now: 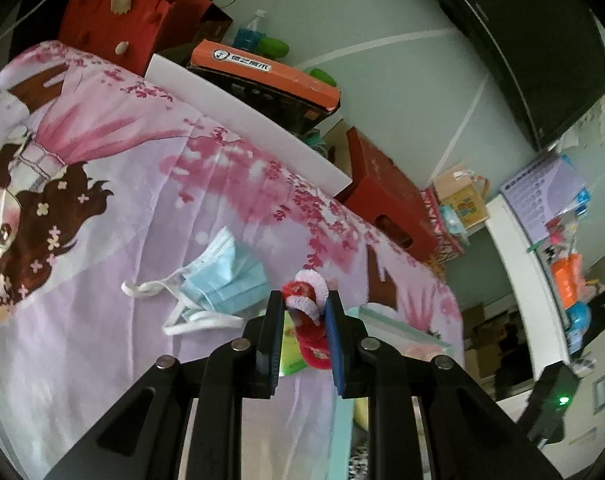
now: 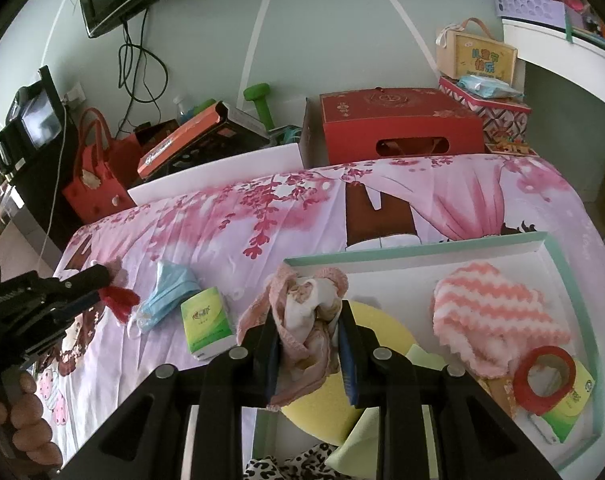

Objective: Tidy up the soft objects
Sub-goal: 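Lift the pink-white cloth with the right tool while the left tool grasps the red scrunchie, then carry the pink-white cloth and red scrunchie over the white tray with both tools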

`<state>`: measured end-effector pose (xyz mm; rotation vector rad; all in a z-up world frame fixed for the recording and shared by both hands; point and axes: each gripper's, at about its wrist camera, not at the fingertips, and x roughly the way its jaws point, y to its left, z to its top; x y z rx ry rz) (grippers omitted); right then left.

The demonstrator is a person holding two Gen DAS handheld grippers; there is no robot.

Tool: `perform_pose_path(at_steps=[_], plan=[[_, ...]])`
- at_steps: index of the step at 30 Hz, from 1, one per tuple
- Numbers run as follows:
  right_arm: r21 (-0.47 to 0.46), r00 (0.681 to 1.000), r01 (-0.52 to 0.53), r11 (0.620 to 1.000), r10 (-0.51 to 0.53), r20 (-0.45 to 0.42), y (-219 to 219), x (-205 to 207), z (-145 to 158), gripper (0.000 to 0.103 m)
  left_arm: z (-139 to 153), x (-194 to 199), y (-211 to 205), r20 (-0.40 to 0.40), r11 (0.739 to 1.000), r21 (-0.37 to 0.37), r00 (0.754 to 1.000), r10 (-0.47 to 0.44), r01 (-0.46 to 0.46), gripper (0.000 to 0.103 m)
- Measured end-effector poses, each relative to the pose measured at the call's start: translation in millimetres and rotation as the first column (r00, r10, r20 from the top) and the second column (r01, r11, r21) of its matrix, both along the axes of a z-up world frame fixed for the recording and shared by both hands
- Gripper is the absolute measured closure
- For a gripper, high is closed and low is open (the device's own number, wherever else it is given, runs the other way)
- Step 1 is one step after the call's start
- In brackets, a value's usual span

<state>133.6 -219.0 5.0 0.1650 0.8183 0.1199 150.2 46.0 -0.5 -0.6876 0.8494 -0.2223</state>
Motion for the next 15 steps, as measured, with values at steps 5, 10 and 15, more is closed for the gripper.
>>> perform_pose_path(at_steps=[5, 10, 15], plan=[[-0.001, 1.0, -0.001, 1.0, 0.001, -0.002, 0.3, -0.1, 0.2, 0.076, 4.7, -2.3, 0.9, 0.015, 1.0, -0.001, 1.0, 0.005, -0.005, 0.082], [-0.004, 1.0, -0.003, 1.0, 0.003, -0.006, 0.5, 0.2, -0.2, 0.076, 5.1, -2.6, -2.6, 0.014, 1.0, 0.017, 1.0, -0.003, 0.003, 0.082], [-0.001, 1.0, -0.001, 1.0, 0.001, -0.005, -0.2, -0.1, -0.2, 0.076, 5.8, -3.1, -4.7, 0.017, 1.0, 0.029, 1.0, -0.007, 0.007, 0.082]])
